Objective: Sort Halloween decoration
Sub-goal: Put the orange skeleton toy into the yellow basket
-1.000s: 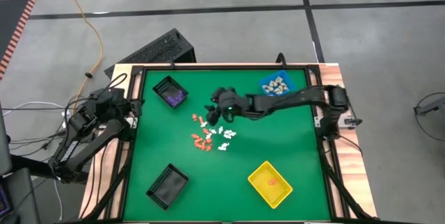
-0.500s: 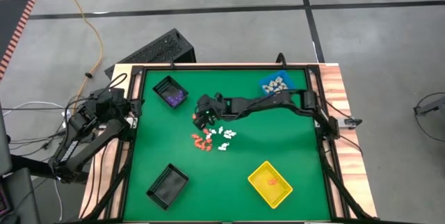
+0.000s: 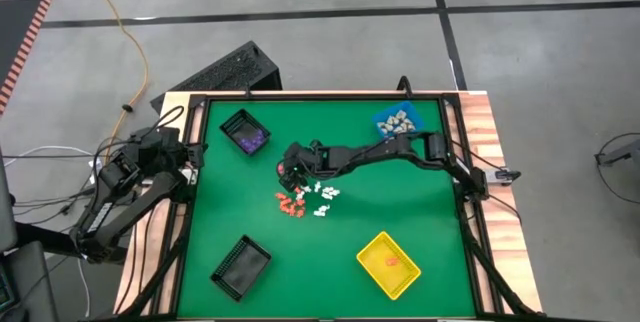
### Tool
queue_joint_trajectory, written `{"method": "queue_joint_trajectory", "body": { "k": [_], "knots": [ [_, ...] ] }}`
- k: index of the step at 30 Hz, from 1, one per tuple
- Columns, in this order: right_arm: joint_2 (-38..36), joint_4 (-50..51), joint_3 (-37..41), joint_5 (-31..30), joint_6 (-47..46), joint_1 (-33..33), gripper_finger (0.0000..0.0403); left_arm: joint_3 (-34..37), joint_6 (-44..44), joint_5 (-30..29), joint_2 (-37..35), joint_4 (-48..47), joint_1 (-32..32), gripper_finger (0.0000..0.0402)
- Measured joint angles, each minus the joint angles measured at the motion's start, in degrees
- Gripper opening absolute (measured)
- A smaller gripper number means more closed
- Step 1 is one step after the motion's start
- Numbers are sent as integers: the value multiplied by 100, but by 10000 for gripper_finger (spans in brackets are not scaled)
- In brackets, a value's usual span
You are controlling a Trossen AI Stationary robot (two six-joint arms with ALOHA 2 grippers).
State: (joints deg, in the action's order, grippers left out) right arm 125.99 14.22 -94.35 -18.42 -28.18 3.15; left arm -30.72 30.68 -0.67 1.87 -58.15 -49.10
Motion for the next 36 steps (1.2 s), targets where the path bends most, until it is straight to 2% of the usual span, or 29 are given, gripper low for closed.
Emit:
{"method": "queue_joint_trajectory", "body": {
  "k": [15, 22, 29, 36],
  "knots": [
    [282, -90, 0, -116, -213, -87, 210, 0, -22, 31, 0, -50, 0, 143],
    [348, -110, -2, 170, -209, -28, 155, 0, -46, 29, 0, -75, -2, 143],
    [271, -47, -5, 318, -210, -81, 39, 0, -46, 26, 0, -78, -2, 143],
    [68, -8, -302, 386, -128, -59, 39, 2, -46, 26, 0, -79, -2, 143]
  ]
}}
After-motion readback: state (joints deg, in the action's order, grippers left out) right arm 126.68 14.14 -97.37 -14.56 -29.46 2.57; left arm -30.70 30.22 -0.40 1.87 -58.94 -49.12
